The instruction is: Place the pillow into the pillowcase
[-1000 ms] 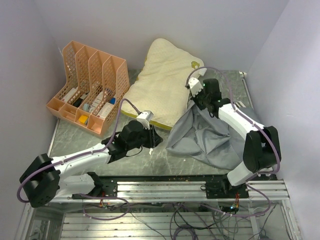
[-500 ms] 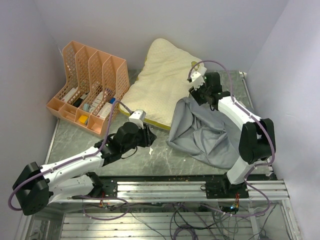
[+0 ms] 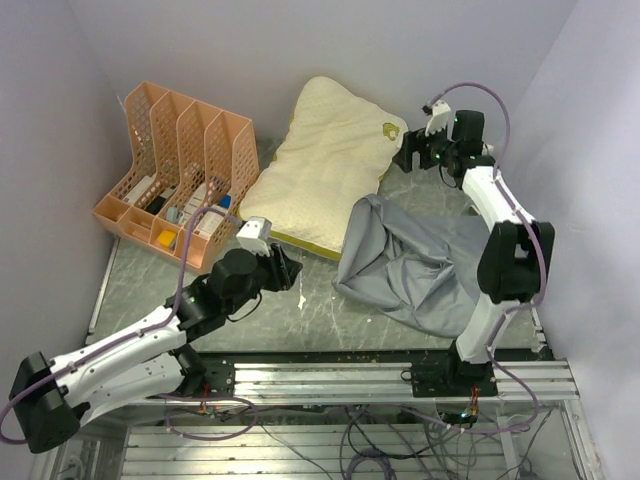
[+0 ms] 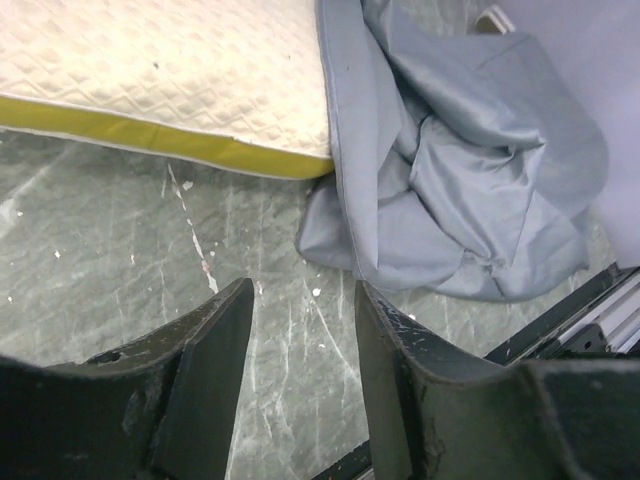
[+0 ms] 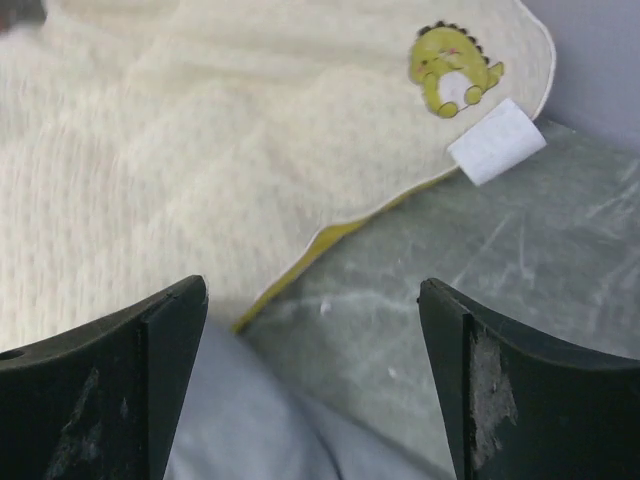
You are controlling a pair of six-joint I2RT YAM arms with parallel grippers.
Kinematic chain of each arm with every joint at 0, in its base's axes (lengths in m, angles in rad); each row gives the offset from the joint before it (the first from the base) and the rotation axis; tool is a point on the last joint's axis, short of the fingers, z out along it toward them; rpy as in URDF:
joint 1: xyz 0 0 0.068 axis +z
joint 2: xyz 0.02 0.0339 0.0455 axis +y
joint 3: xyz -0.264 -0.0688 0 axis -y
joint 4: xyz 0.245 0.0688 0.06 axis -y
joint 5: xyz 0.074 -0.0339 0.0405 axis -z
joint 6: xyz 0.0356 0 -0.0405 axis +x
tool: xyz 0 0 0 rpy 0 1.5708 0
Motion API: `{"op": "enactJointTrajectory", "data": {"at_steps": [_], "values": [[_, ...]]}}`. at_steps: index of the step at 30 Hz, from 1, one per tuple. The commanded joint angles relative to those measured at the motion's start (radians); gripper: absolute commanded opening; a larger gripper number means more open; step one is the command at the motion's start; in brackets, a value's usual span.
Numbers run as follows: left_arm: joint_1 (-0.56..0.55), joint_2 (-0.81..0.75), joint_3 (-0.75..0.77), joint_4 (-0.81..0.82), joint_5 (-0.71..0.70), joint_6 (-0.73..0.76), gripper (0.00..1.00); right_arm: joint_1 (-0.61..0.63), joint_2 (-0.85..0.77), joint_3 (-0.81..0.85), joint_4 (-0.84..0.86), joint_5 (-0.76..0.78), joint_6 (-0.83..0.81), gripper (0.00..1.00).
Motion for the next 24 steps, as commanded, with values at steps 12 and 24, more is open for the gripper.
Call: {"op": "enactJointTrajectory", "data": {"at_steps": [12, 24], "values": [[-0.005, -0.268, -0.037, -0.181, -0.144, -0.072, 0.59, -0.002, 0.481, 0.138, 0.540, 0.110, 0.829, 1.00], [-0.005, -0.218, 0.067, -0.234, -0.148, -0.087, 0.58, -0.005, 0.784, 0.390, 0.861, -0.207, 1.223, 0.46]]}}
